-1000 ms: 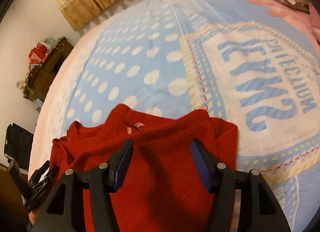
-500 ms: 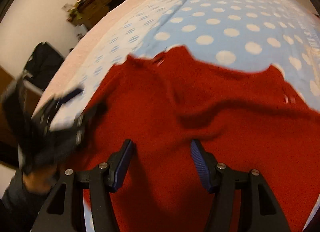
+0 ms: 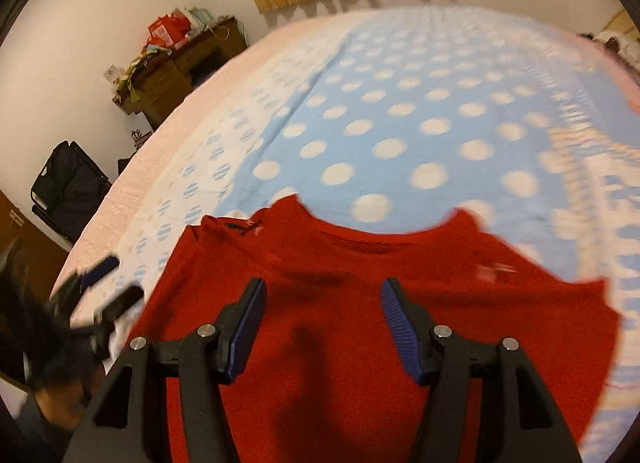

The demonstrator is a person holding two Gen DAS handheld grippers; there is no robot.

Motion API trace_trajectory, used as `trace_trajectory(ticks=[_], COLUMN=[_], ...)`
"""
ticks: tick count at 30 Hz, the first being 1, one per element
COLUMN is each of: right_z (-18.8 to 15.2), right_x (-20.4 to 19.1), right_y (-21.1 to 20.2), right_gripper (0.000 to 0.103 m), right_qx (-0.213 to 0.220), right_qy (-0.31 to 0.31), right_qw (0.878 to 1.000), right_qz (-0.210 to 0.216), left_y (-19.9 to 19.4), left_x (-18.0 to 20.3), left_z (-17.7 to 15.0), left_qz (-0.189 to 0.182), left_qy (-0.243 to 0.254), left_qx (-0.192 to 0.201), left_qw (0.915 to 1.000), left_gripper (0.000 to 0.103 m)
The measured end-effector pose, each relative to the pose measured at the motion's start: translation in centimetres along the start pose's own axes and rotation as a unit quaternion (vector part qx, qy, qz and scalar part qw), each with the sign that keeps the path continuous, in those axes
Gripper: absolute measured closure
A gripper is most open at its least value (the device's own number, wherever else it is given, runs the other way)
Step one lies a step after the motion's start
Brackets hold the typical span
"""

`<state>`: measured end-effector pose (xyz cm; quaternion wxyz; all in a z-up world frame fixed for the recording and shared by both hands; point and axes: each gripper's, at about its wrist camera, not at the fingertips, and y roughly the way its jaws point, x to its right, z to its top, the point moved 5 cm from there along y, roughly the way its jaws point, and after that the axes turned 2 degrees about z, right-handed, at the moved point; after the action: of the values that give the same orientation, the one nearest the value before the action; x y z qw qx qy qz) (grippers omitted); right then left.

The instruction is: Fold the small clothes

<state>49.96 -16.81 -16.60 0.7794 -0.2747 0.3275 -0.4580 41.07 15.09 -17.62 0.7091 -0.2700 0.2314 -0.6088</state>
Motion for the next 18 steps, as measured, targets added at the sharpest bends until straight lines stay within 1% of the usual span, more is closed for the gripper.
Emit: trace_trajectory(ticks=[1, 2, 3, 5, 6, 7, 8, 10, 11, 12, 13, 15, 16, 17, 18], right_z=[-0.1, -0.4, -0.7, -1.1, -1.3, -1.6, -1.9, -2.2, -2.2, -2.1, -2.2, -2.1, -2.2, -2.3, -2.6], right_x=[0.8, 2.4, 4.2, 7.5, 8.6, 9.9, 11.0, 11.8, 12.1, 12.4, 12.6, 12.7, 12.8, 12.8, 12.7], right_y=[-0.7, -2.3, -3.5, -5.0, -5.4, -5.7, -5.7, -5.7, -5.3, -5.0, -4.6, -3.5, -2.9, -1.9, -1.2], right_gripper=[0.042, 0.042, 0.042, 0.042, 0.042, 0.042, 0.044, 0.050, 0.051, 0.051, 0.054, 0.060, 0.065, 0.068, 0.080], right_qx=[0.006, 0.018, 0.026, 0.032, 0.030, 0.025, 0.021, 0.019, 0.015, 0.013, 0.012, 0.006, 0.001, -0.010, -0.021], right_qy=[0.002, 0.009, 0.017, 0.037, 0.045, 0.056, 0.061, 0.059, 0.056, 0.056, 0.056, 0.058, 0.059, 0.053, 0.045], right_qw=[1.000, 0.999, 0.998, 0.994, 0.992, 0.990, 0.990, 0.989, 0.989, 0.988, 0.988, 0.989, 0.989, 0.989, 0.988], right_qz=[-0.010, -0.029, -0.053, -0.103, -0.115, -0.123, -0.126, -0.134, -0.139, -0.146, -0.146, -0.137, -0.134, -0.138, -0.147], left_y=[0.3, 0.7, 1.4, 2.8, 3.6, 4.3, 4.9, 6.2, 6.7, 6.8, 7.2, 7.5, 7.7, 7.9, 8.0], left_x=[0.3, 0.6, 0.9, 1.2, 1.5, 1.8, 2.1, 3.0, 3.1, 3.2, 3.4, 3.4, 3.2, 2.8, 2.3], left_z=[0.4, 0.8, 1.2, 1.8, 2.1, 2.2, 2.3, 2.2, 2.2, 2.0, 1.9, 1.5, 1.3, 1.0, 0.7], left_qz=[-0.005, -0.016, -0.027, -0.031, -0.039, -0.046, -0.047, -0.056, -0.054, -0.051, -0.048, -0.042, -0.033, -0.020, -0.011], left_qy=[0.005, 0.009, 0.010, 0.009, 0.006, 0.001, 0.001, 0.011, 0.010, 0.012, 0.021, 0.033, 0.033, 0.029, 0.020], left_qx=[0.001, -0.001, -0.006, -0.018, -0.026, -0.035, -0.041, -0.059, -0.067, -0.071, -0.078, -0.084, -0.087, -0.090, -0.094], left_qw=[1.0000, 0.9998, 0.9996, 0.9993, 0.9989, 0.9983, 0.9980, 0.9966, 0.9963, 0.9961, 0.9956, 0.9951, 0.9951, 0.9953, 0.9953], left_gripper=[0.018, 0.018, 0.018, 0.020, 0.027, 0.032, 0.040, 0.046, 0.053, 0.056, 0.057, 0.071, 0.071, 0.071, 0.070])
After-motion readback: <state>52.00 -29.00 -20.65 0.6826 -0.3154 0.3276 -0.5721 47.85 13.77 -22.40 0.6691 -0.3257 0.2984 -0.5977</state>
